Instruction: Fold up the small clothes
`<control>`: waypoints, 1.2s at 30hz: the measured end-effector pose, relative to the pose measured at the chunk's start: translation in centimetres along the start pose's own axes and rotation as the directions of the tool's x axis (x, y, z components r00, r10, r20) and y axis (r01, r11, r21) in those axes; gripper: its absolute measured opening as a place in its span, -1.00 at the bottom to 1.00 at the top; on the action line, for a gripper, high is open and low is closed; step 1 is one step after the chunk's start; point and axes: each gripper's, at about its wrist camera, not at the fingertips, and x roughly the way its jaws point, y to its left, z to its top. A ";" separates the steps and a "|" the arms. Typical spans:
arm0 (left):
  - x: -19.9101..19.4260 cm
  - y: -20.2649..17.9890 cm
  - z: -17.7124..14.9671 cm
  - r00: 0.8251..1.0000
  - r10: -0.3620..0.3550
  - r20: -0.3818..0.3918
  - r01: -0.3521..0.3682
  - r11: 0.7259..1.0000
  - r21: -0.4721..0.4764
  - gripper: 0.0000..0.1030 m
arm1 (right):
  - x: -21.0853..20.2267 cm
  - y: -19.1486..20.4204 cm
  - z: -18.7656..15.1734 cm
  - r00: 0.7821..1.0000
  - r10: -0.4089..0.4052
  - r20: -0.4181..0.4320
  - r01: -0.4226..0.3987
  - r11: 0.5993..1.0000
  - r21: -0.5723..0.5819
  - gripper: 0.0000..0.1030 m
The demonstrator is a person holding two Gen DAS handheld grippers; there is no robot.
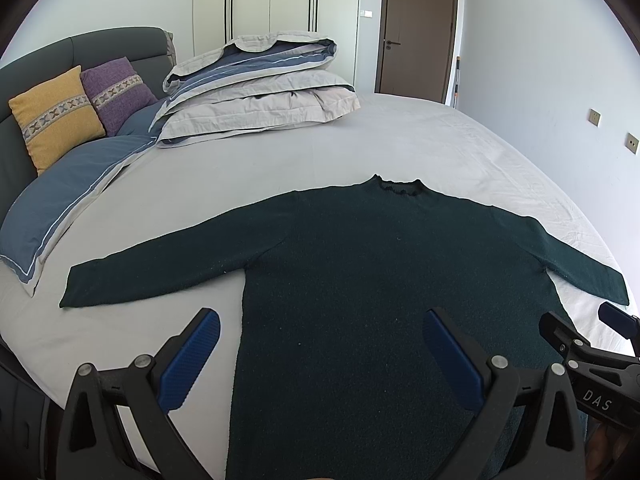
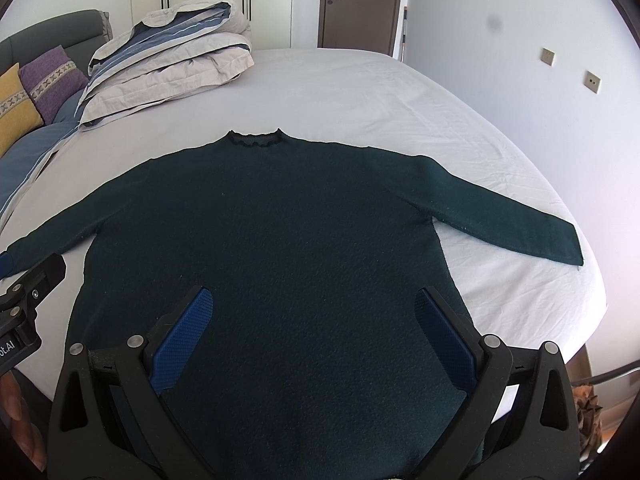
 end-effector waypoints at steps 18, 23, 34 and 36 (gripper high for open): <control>0.1 0.1 -0.4 1.000 0.003 -0.004 -0.003 1.000 -0.002 1.00 | 0.0 0.2 0.0 1.000 0.003 -0.007 -0.003 1.000 -0.006 0.99; 0.4 0.4 -0.7 1.000 0.012 -0.011 -0.012 1.000 -0.010 1.00 | 0.2 0.1 0.1 1.000 0.004 -0.010 -0.004 1.000 -0.003 0.99; 2.5 0.5 -1.8 0.998 -0.034 -0.060 0.033 0.999 -0.016 1.00 | 2.6 -13.4 0.6 0.995 0.079 0.068 -0.096 0.944 0.316 0.99; 3.4 0.5 -1.9 0.993 -0.065 -0.096 0.062 0.998 -0.030 1.00 | 3.7 -19.0 0.1 0.995 0.061 0.080 -0.090 0.900 0.426 0.99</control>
